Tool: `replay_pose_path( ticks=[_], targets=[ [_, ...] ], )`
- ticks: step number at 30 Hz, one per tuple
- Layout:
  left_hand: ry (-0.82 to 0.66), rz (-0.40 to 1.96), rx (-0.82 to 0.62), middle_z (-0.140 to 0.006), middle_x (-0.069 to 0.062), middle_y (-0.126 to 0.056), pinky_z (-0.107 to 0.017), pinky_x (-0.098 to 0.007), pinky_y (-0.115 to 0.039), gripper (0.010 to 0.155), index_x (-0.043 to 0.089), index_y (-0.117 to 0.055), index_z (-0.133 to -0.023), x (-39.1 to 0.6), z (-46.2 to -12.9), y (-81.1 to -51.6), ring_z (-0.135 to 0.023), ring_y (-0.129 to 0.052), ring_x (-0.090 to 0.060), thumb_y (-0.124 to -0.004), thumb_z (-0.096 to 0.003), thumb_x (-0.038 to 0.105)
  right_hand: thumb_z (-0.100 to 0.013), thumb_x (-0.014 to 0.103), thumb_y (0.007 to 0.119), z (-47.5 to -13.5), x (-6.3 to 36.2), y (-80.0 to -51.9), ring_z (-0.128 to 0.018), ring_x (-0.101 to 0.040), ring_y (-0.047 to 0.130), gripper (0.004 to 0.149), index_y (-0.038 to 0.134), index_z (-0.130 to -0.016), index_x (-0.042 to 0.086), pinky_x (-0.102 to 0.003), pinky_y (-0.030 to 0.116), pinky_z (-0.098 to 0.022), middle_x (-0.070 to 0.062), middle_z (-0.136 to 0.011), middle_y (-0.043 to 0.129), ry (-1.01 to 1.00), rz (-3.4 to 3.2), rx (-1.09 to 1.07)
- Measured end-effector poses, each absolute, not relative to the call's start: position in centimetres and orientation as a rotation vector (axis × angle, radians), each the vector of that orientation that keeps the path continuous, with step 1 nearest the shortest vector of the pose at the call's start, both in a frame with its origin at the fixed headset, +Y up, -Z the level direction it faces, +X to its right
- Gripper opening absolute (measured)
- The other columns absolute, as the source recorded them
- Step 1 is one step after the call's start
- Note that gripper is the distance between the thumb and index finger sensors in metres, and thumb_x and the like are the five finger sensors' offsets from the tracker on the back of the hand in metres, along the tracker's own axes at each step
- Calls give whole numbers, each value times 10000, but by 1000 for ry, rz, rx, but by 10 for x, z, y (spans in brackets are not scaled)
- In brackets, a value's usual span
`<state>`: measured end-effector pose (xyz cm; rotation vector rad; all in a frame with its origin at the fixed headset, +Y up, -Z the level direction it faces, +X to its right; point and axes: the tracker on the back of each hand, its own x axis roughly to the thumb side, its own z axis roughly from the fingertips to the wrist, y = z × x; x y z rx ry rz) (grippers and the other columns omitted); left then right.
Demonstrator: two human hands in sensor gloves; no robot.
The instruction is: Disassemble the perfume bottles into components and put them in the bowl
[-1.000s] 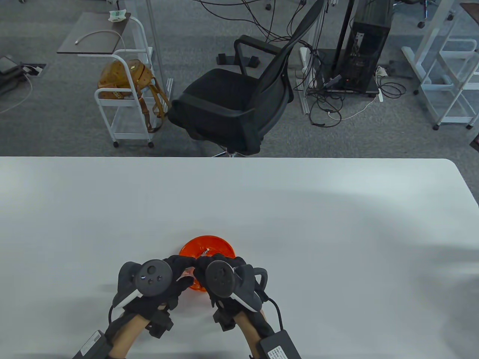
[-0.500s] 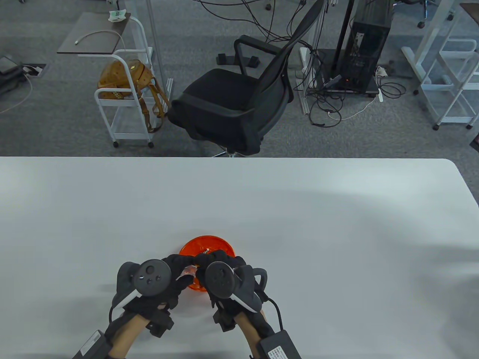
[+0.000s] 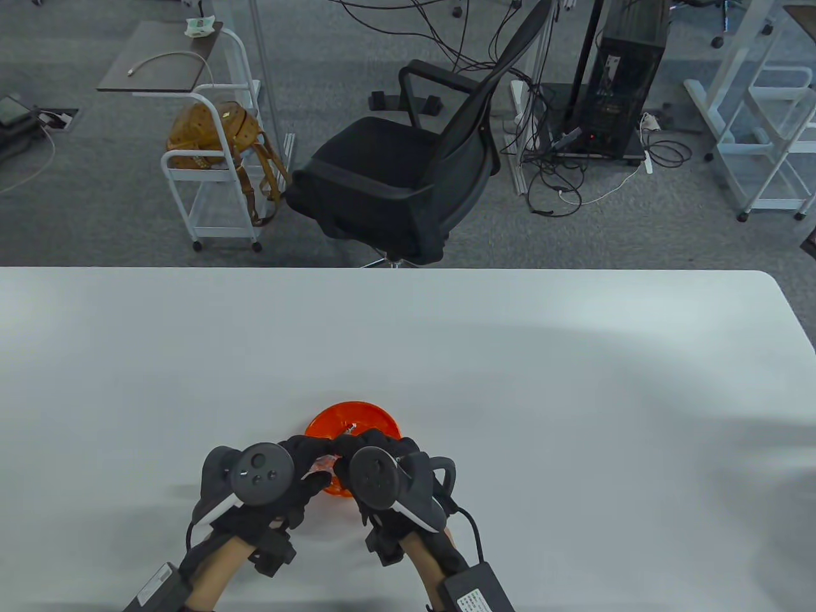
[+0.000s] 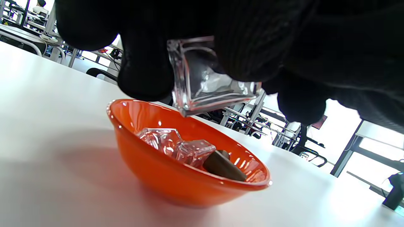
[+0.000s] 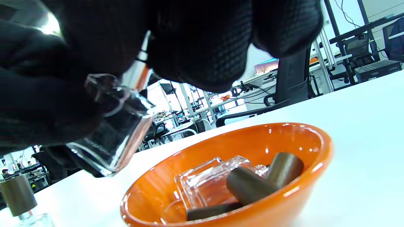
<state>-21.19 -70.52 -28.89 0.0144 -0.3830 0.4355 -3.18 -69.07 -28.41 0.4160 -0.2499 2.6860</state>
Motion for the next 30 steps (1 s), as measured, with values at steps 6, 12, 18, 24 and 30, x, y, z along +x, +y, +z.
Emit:
replay_pose_path(
  ticks=[6,12,18,24,30],
  targets=[
    [-390,446,0,-910,-133,-950,-571,-566,-768,541,175,-837,-931,-213,-289,-706,-683,-1055,-319,-886,-421,348,-344,463,820,-284,-32,-690,-350,-39,1044,414,870,-742,360,-456,855,-515,82,-627,1000,-286,2704,415],
    [-380,451,9,-909,-134,-949,-572,-568,-765,541,174,-836,-931,-214,-289,-705,-682,-1053,-321,-885,-421,348,-349,440,837,-283,-33,-690,-437,-45,1038,437,834,-778,357,-464,840,-537,69,-738,948,-285,2704,418],
    [-381,437,16,-906,-136,-948,-573,-566,-767,540,170,-831,-932,-212,-289,-704,-679,-1055,-318,-878,-425,349,-355,395,852,-283,-34,-692,-466,-39,1025,468,793,-817,345,-464,832,-546,64,-791,913,-261,2713,437],
    [-392,451,-7,-911,-134,-947,-575,-567,-765,541,174,-834,-932,-214,-289,-706,-686,-1053,-323,-883,-423,349,-344,454,826,-284,-34,-692,-358,-47,1044,419,872,-749,359,-462,853,-517,76,-629,1001,-281,2717,432],
    [-377,463,7,-909,-136,-948,-573,-568,-764,542,171,-833,-933,-216,-289,-704,-685,-1052,-324,-881,-424,349,-348,444,836,-283,-35,-692,-425,-47,1043,444,835,-782,354,-465,843,-534,69,-726,959,-295,2725,435]
  ],
)
